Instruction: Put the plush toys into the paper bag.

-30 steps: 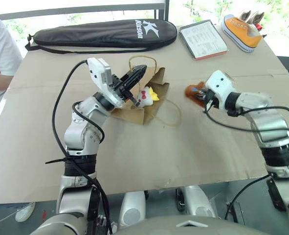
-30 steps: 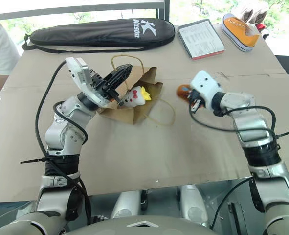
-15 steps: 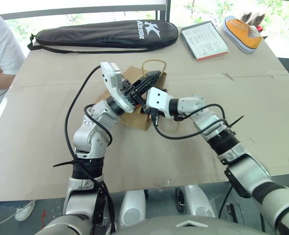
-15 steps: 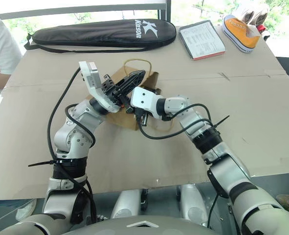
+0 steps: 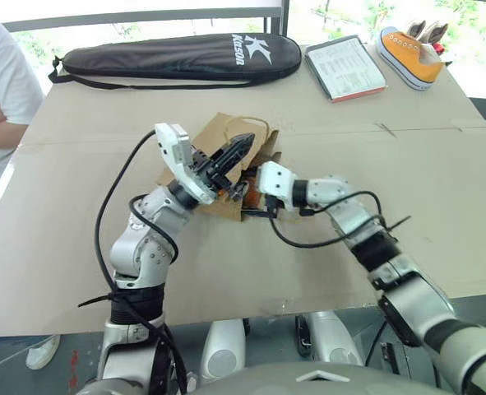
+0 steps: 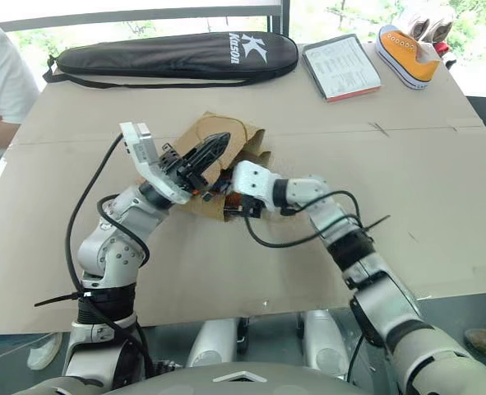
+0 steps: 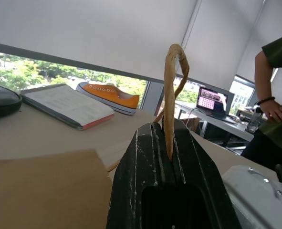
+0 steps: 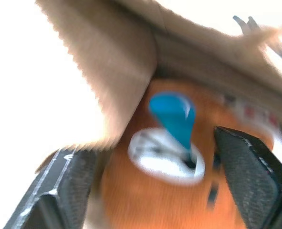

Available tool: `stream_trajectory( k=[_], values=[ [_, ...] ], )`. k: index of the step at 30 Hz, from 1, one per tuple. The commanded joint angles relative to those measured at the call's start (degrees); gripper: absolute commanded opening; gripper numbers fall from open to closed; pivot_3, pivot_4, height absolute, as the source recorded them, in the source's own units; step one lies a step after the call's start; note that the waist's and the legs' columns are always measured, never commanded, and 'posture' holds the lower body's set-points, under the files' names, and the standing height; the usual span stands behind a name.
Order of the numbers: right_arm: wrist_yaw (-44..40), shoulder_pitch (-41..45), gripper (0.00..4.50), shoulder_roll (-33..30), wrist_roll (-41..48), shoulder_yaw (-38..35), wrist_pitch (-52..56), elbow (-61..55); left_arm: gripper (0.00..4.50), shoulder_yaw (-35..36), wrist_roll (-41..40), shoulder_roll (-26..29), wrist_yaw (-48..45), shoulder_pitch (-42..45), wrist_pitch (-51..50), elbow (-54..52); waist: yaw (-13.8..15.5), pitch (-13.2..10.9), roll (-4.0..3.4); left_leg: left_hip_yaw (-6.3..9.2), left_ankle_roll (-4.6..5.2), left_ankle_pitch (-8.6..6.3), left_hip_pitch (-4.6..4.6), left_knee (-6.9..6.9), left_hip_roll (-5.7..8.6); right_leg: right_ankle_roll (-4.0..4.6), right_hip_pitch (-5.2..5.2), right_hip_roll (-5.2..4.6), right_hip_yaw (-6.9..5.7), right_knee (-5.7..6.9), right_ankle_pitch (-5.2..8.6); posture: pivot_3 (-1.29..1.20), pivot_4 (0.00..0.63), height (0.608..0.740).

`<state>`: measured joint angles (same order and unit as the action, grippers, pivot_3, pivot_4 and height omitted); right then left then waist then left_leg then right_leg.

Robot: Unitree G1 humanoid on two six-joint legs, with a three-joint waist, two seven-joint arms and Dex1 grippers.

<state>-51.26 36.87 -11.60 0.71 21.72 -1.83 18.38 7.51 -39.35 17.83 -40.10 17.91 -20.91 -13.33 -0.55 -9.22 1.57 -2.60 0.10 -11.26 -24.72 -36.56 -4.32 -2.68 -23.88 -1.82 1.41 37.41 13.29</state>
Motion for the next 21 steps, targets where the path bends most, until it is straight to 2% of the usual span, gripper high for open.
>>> stream_trajectory(
  k=[1, 5, 11, 15, 17, 21],
  values=[
    [2.1, -3.3, 3.77, -3.7, 4.0, -6.1, 11.6, -14.0, 0.00, 2.8, 0.4, 0.8, -1.1, 0.2, 3.6, 0.7, -0.1, 0.0, -0.01, -0.03, 0.00, 0.00, 0.03, 0.00, 0.00, 0.00, 0.01, 0.00, 0.02, 0.00, 0.00, 0.00, 0.150, 0.740],
    [4.2, -7.6, 3.77, -7.1, 7.5, -10.3, 22.9, -26.0, 0.00, 5.1, -2.5, 0.5, -1.7, 1.4, 3.9, 1.7, -0.2, 0.0, 0.01, -0.02, 0.00, 0.00, 0.05, -0.01, -0.01, 0.06, 0.00, 0.02, 0.02, 0.02, 0.04, 0.00, 0.150, 0.740],
    [9.3, -12.5, 3.77, -8.5, 14.9, -16.7, 41.3, -38.1, 0.00, 8.4, -6.3, 0.2, -0.7, 4.0, 3.3, 2.8, -0.1, 0.0, 0.02, -0.02, 0.00, 0.00, 0.04, -0.01, 0.00, 0.03, 0.00, 0.04, 0.03, 0.00, 0.03, 0.00, 0.150, 0.740],
    [14.2, -13.6, 3.77, -6.9, 18.9, -19.3, 54.3, -38.1, 0.00, 10.9, -11.3, -0.7, 0.9, 5.9, 1.8, 2.1, -0.1, 0.0, 0.03, -0.02, 0.00, 0.00, 0.02, -0.01, 0.00, 0.05, 0.01, 0.02, 0.03, -0.03, 0.04, 0.00, 0.150, 0.740],
    [17.2, -12.8, 3.77, -3.3, 22.1, -22.2, 59.9, -36.2, 0.00, 11.9, -12.2, 0.3, 0.6, 6.5, 1.6, 2.4, -0.1, 0.0, 0.04, -0.01, 0.00, 0.00, 0.02, -0.04, 0.00, 0.06, 0.01, 0.02, 0.03, -0.01, 0.04, 0.00, 0.150, 0.740],
    [20.6, -10.4, 3.77, 0.6, 24.1, -24.3, 63.2, -32.6, 0.00, 12.6, -12.9, 1.9, -0.8, 6.9, 1.3, 3.5, -0.3, 0.0, 0.03, 0.01, 0.00, 0.00, 0.02, -0.03, -0.01, 0.02, 0.00, 0.07, 0.04, 0.00, 0.02, 0.00, 0.150, 0.740]
  ],
)
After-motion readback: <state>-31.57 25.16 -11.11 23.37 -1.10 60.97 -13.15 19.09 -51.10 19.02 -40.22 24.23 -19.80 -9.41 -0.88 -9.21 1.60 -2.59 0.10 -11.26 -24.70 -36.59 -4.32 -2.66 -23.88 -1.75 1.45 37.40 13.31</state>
